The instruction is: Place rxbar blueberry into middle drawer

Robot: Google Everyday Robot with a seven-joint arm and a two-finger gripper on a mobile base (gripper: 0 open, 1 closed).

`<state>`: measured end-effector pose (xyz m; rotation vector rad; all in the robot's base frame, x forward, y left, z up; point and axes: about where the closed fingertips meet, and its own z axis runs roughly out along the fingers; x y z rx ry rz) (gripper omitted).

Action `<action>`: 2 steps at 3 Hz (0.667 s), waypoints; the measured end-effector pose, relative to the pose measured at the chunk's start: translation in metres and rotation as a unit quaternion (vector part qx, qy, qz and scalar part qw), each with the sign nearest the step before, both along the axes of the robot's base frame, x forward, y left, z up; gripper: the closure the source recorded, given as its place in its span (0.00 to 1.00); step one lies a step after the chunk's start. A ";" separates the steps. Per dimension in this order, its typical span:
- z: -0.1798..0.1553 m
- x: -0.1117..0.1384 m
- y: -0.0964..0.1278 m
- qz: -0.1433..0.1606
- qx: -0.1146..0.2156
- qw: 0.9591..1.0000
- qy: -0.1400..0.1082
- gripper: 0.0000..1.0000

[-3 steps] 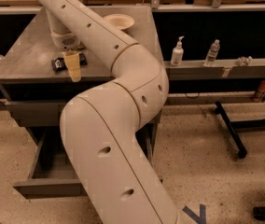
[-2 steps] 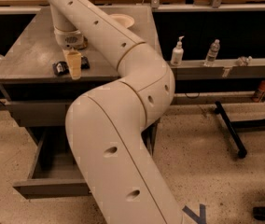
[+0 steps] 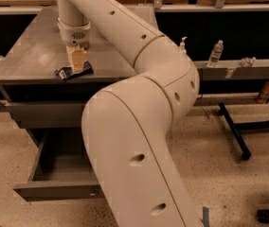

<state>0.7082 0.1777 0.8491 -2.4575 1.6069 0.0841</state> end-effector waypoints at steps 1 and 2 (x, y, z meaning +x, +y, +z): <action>0.012 -0.023 -0.014 0.006 0.010 1.000 0.013 0.70; 0.017 -0.038 -0.035 -0.009 0.017 1.000 0.022 0.94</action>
Offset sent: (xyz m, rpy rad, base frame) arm -0.0743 -0.0790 0.0267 0.0010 0.1091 -0.0501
